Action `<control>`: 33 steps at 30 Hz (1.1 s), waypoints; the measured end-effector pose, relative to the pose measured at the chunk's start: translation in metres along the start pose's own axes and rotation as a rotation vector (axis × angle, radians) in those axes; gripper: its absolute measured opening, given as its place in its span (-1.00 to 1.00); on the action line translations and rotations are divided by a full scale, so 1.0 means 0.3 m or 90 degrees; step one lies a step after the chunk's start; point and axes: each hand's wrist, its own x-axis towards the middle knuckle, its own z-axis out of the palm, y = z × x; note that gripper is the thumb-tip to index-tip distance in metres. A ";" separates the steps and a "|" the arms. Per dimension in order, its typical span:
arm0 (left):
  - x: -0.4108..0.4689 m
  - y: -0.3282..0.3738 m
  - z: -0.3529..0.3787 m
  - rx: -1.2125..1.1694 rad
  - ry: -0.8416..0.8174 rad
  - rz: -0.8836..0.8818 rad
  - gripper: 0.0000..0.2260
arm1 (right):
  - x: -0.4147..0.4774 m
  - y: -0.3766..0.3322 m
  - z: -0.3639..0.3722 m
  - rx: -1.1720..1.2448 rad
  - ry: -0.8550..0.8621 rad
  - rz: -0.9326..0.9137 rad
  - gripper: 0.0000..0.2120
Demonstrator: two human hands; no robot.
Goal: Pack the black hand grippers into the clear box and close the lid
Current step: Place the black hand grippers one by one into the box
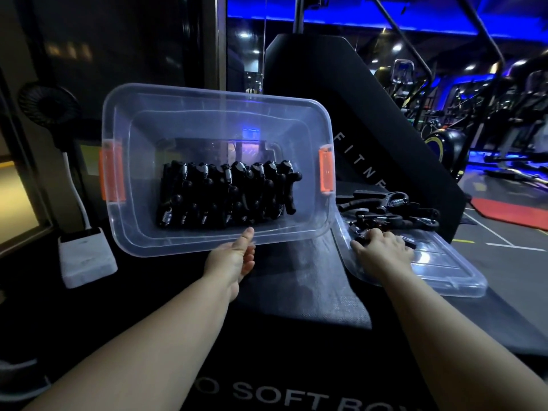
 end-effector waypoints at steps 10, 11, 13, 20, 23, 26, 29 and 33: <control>-0.004 -0.003 -0.004 0.000 -0.010 0.007 -0.71 | 0.050 0.008 0.017 0.028 -0.010 0.048 -0.41; -0.003 -0.003 -0.005 -0.001 -0.010 0.007 -0.71 | 0.054 0.009 0.020 0.030 -0.013 0.052 -0.39; -0.001 -0.005 -0.006 -0.001 -0.012 0.006 -0.70 | 0.059 0.012 0.026 0.027 -0.024 0.053 -0.37; 0.004 -0.008 -0.008 -0.003 -0.010 0.004 -0.69 | 0.076 0.027 0.023 0.026 -0.018 0.058 -0.21; 0.005 -0.008 -0.008 -0.004 -0.008 0.005 -0.68 | 0.090 0.033 0.017 0.023 -0.036 0.067 -0.14; 0.007 -0.010 -0.010 -0.003 -0.011 0.006 -0.68 | 0.105 0.030 0.017 0.006 -0.034 0.064 -0.16; 0.010 -0.012 -0.010 -0.001 -0.012 0.004 -0.67 | 0.121 0.035 0.023 0.010 -0.013 0.050 -0.21; 0.013 -0.014 -0.011 -0.005 -0.010 0.003 -0.67 | 0.142 0.043 0.038 0.043 0.019 0.061 -0.28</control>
